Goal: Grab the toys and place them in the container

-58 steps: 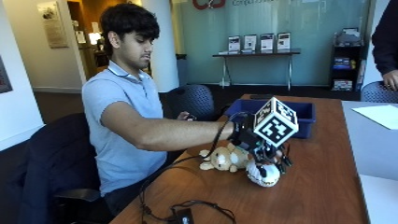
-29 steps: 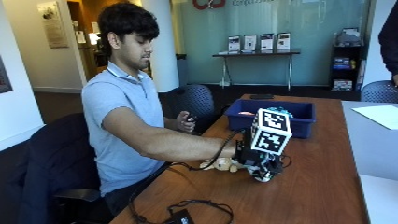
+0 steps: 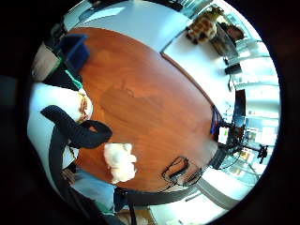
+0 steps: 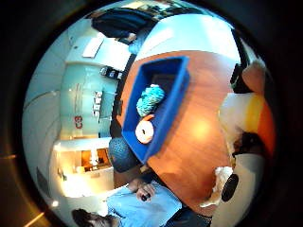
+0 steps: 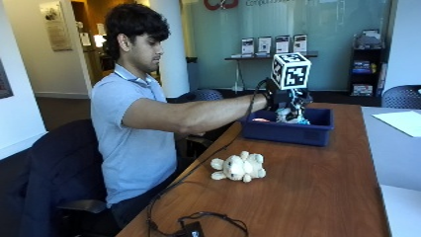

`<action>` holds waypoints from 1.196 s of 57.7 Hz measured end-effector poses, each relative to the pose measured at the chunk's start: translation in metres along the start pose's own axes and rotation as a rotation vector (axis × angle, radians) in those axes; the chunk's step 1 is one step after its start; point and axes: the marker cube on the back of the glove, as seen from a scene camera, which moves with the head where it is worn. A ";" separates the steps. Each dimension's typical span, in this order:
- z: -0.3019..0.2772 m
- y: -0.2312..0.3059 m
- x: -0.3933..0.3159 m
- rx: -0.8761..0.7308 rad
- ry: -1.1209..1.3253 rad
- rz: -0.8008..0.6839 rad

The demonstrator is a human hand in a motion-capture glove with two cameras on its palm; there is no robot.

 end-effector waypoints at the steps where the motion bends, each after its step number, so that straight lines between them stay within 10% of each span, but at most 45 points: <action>1: -0.001 -0.003 -0.008 -0.001 0.001 -0.013; 35: 0.017 -0.049 -0.192 -0.157 0.010 -0.288; 69: 0.026 0.073 -0.021 -0.471 0.171 -0.057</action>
